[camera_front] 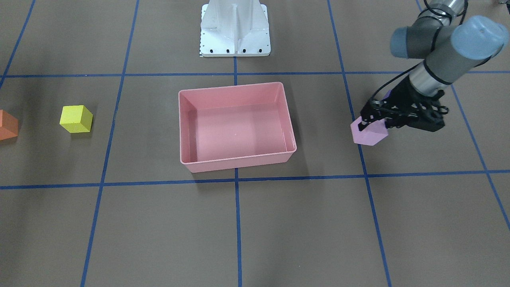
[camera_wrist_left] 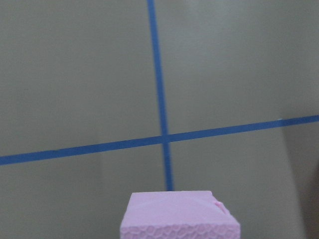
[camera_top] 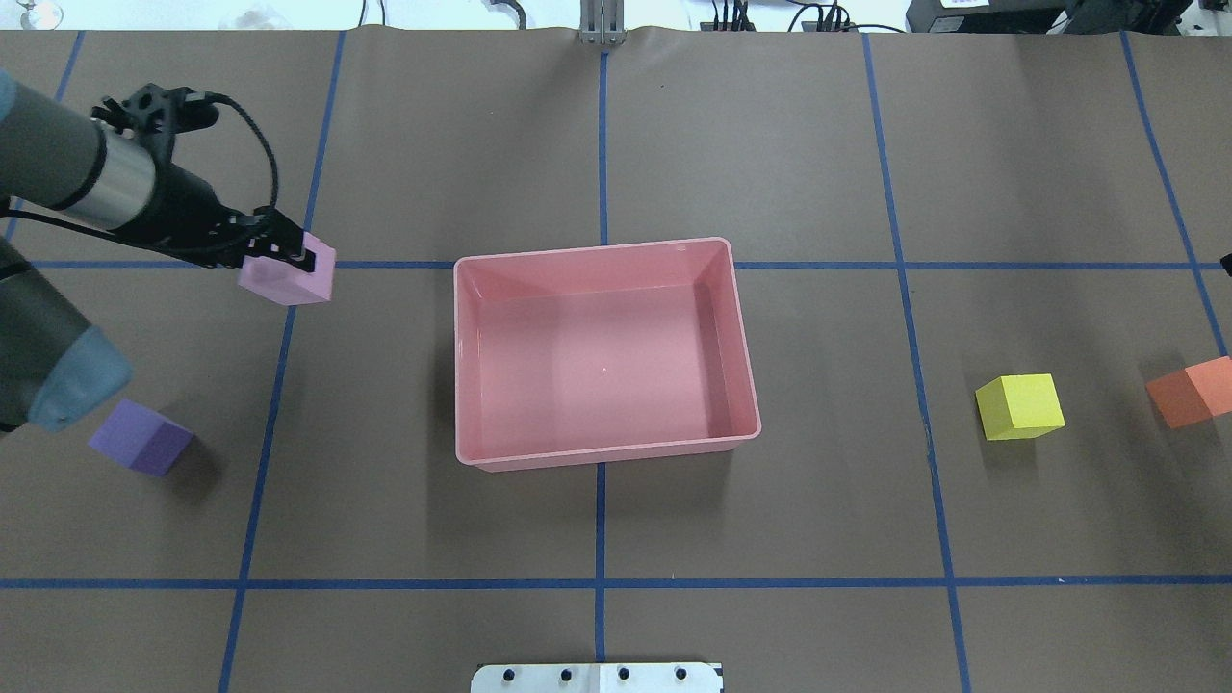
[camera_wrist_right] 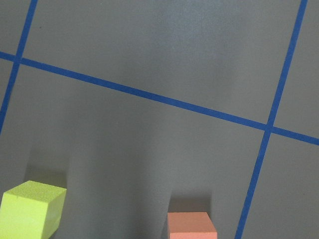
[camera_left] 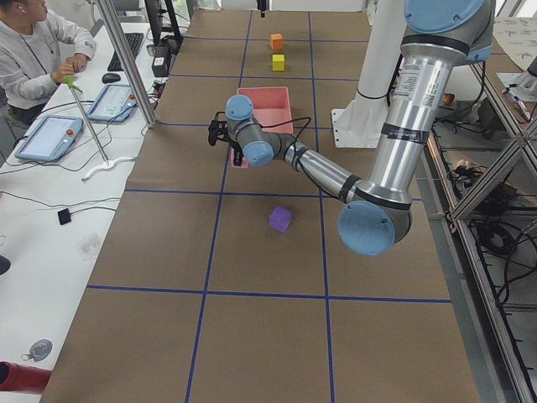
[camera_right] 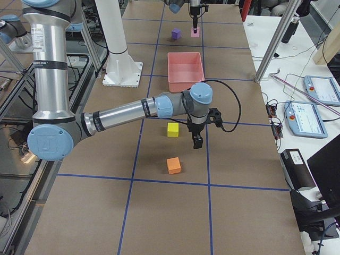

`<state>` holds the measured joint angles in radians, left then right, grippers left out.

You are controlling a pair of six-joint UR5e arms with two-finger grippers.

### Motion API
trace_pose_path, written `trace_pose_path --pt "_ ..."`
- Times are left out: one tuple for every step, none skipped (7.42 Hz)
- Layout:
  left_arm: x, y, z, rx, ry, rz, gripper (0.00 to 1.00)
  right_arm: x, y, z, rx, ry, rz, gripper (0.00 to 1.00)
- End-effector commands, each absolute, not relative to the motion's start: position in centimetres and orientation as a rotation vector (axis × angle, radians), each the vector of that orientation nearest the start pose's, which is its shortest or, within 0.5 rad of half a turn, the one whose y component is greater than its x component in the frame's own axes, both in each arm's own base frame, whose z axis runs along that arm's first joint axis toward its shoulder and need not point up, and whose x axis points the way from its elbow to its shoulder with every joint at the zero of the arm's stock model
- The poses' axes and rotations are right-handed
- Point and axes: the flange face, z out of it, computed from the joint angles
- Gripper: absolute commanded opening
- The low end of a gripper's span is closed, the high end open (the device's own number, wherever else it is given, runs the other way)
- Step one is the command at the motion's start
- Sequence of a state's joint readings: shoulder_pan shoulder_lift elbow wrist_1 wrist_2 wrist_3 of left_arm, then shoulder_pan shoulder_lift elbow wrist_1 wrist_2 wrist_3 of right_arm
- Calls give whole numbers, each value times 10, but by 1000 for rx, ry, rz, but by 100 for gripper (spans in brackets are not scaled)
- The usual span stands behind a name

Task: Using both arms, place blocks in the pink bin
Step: 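Carry the light pink cube into the pink bin and release it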

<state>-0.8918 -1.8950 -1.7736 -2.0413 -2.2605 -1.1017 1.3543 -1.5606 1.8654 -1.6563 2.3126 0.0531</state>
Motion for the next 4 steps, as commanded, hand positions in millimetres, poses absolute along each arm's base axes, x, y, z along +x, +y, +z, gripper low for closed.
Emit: trace_pose_path --pt "412 -479 214 25 1166 -94 0 -71 -503 502 88 -773 -213 100" --pt "454 -460 182 40 1114 -113 5 -91 -506 493 85 -783 -195 100" --pt "489 -446 156 16 1067 -101 29 -113 -505 486 84 -800 -170 100" --pt "497 -441 150 14 1055 -96 99 -135 -502 480 81 -819 -142 100"
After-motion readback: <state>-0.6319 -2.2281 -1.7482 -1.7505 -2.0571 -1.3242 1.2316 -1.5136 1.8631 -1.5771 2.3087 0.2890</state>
